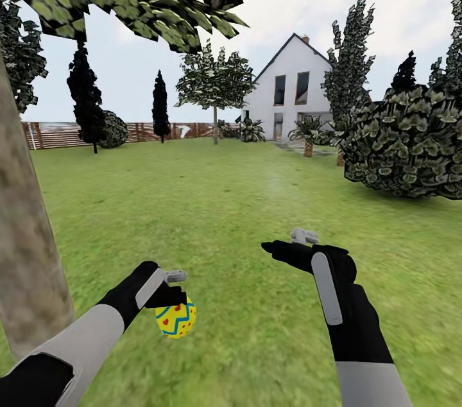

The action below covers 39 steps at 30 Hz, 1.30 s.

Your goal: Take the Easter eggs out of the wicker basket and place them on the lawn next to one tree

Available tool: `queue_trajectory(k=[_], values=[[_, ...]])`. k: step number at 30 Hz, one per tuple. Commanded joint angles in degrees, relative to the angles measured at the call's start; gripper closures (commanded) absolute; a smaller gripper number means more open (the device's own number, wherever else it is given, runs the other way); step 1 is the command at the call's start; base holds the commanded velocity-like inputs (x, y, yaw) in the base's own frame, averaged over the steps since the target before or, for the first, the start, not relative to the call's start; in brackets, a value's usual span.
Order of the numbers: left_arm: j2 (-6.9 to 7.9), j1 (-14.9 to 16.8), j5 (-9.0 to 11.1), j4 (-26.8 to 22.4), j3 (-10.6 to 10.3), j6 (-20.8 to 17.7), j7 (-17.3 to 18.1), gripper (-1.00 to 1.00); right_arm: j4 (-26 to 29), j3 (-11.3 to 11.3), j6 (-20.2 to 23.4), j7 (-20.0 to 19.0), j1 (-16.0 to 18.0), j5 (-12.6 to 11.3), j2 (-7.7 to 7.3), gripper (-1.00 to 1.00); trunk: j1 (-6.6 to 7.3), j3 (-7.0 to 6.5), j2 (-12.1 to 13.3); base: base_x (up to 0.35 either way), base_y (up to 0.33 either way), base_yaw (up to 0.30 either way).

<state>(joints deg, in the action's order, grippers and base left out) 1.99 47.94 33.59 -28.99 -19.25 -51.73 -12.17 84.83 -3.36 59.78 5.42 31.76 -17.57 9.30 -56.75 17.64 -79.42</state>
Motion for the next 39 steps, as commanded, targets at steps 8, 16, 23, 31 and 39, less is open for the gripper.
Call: queue_trajectory(k=[8, 16, 23, 31, 39], values=[[0.1, 0.0, 0.7, -0.1, -0.4, -0.1, -0.7, 1.0, -0.1, -0.1, 0.2, 0.6, 0.1, -0.7, 0.03, -1.0, -1.77, 1.52, -3.3, 0.0, 0.0, 0.0], [-0.93, 0.0, 0.9, -0.1, -0.3, 0.0, -6.1, 1.0, -0.1, -0.2, 0.2, 0.6, 0.1, -0.7, 0.02, -1.0, -3.52, 2.95, -6.5, 0.0, 0.0, 0.0], [-1.23, 0.0, 0.7, -0.1, -0.3, 0.0, -6.8, 1.0, -0.1, -0.2, 0.2, 0.6, 0.1, -0.7, 0.01, -1.0, -5.06, 4.21, -9.3, 0.0, 0.0, 0.0], [-1.44, 0.0, 0.8, 0.0, -0.3, 0.0, -7.7, 1.0, -0.2, -0.2, 0.2, 0.6, 0.1, -0.7, 0.03, -1.0, -6.82, 5.65, -12.5, 0.0, 0.0, 0.0], [-2.04, 0.0, 0.8, -0.1, -0.3, 0.1, -11.5, 1.0, -0.2, -0.2, 0.2, 0.6, 0.1, -0.7, 0.05, -1.0, -8.58, 7.08, -15.7, 0.0, 0.0, 0.0]])
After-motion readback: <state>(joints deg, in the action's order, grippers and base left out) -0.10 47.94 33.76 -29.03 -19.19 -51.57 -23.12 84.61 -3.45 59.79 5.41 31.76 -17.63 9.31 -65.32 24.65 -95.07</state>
